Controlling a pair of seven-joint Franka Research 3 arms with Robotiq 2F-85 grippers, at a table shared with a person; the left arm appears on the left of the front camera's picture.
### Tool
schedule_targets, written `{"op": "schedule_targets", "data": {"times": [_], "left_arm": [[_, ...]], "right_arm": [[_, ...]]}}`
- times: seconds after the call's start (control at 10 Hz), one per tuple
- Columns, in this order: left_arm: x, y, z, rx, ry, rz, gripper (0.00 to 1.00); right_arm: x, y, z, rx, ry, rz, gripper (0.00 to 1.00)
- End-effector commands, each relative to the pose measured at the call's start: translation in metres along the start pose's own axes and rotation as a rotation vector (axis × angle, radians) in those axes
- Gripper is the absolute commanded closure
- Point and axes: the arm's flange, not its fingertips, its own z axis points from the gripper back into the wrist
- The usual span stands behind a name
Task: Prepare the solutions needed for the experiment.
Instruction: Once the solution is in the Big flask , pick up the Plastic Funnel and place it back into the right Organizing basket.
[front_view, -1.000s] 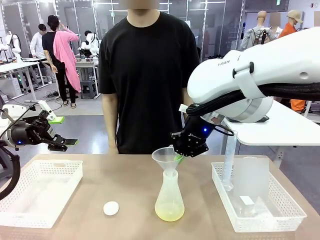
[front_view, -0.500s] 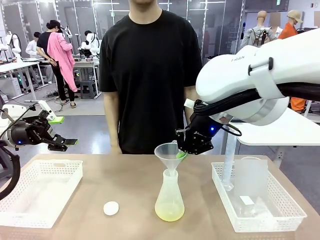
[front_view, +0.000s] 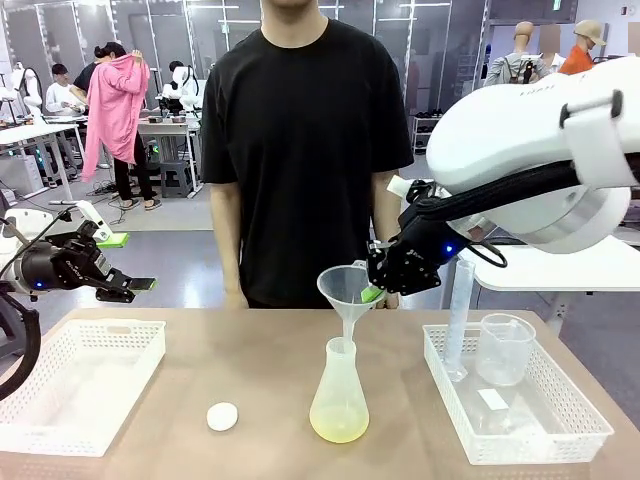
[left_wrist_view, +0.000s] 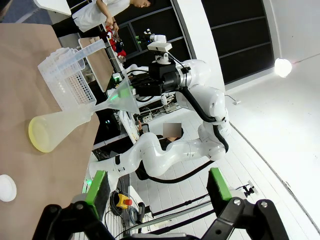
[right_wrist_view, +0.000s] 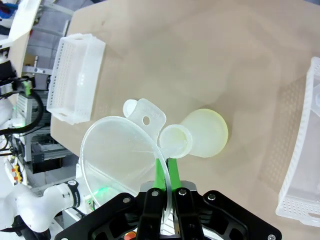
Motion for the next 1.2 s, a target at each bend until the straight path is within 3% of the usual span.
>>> {"op": "schedule_targets", "data": {"times": [0.0, 0.3, 0.7, 1.1], "left_arm": [[0.001, -0.001, -0.001, -0.001, 0.001, -0.008, 0.0], [0.001, -0.001, -0.001, -0.001, 0.001, -0.008, 0.0], [0.001, -0.001, -0.001, -0.001, 0.001, -0.008, 0.0], [0.001, -0.001, -0.001, -0.001, 0.001, -0.008, 0.0]], "right_arm": [[-0.012, -0.005, 0.007, 0.05, -0.041, 0.034, 0.97], [-0.022, -0.008, 0.028, 0.087, -0.099, 0.053, 0.97], [-0.019, -0.017, 0.038, 0.075, -0.098, 0.056, 0.97], [-0.009, -0.092, 0.042, 0.032, -0.037, -0.085, 0.97]]}}
